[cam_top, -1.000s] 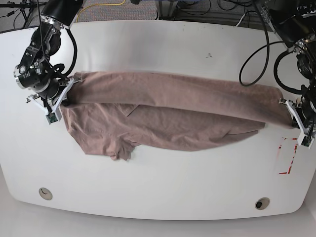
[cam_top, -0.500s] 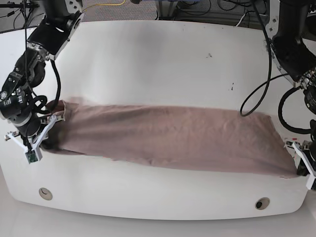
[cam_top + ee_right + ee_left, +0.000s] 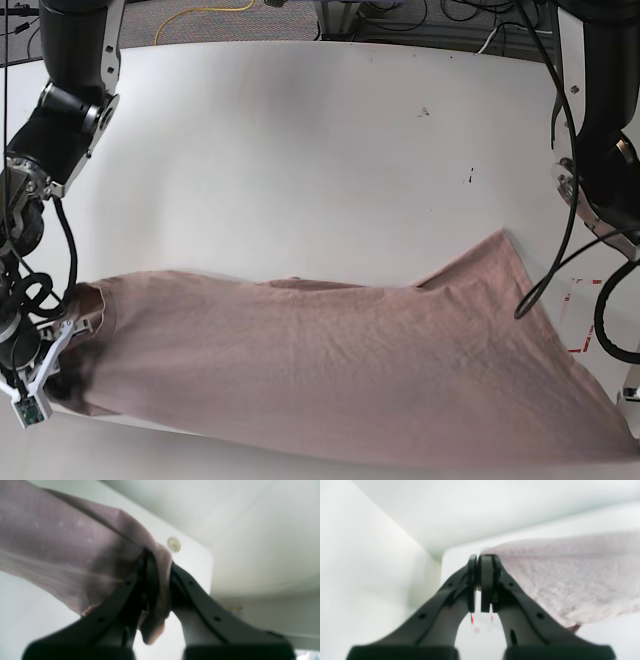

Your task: Fold the T-shirt properly

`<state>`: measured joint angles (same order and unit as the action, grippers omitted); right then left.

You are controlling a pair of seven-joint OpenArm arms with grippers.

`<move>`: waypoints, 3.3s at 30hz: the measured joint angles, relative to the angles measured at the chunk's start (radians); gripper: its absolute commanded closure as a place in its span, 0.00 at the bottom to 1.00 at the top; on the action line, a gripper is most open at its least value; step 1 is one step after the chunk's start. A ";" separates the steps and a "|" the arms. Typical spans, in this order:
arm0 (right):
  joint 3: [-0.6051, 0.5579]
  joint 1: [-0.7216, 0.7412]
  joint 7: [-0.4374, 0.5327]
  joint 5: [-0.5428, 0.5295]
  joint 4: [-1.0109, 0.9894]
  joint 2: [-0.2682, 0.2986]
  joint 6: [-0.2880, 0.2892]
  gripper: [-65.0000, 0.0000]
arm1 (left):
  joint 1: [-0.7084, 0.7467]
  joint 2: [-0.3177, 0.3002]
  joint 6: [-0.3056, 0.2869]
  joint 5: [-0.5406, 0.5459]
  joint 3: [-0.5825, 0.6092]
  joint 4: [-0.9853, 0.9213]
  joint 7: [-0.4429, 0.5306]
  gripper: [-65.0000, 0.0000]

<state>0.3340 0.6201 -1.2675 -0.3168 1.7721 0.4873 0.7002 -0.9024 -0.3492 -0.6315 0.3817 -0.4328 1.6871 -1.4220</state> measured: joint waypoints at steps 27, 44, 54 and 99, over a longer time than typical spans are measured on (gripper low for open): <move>-0.179 0.430 -0.046 -0.002 -0.092 0.095 0.000 0.95 | -0.448 -0.017 0.002 -0.044 0.079 -0.225 0.012 1.00; -0.253 0.491 -0.047 -0.001 -0.091 0.103 0.000 0.95 | -0.455 -0.019 -0.002 -0.052 0.079 -0.253 0.008 1.00; -0.228 0.378 -0.057 -0.003 -0.042 0.105 0.000 0.95 | -0.349 -0.019 -0.033 -0.048 0.078 -0.250 0.010 1.00; -0.310 0.509 -0.049 0.002 -0.093 0.083 0.000 0.95 | -0.454 -0.061 -0.066 -0.046 0.149 -0.297 0.089 1.00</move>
<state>0.0238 1.1286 -1.3163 -0.3145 1.6794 0.5701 0.7002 -1.3560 -0.4107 -0.6971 0.3359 -0.2840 1.3899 -1.3331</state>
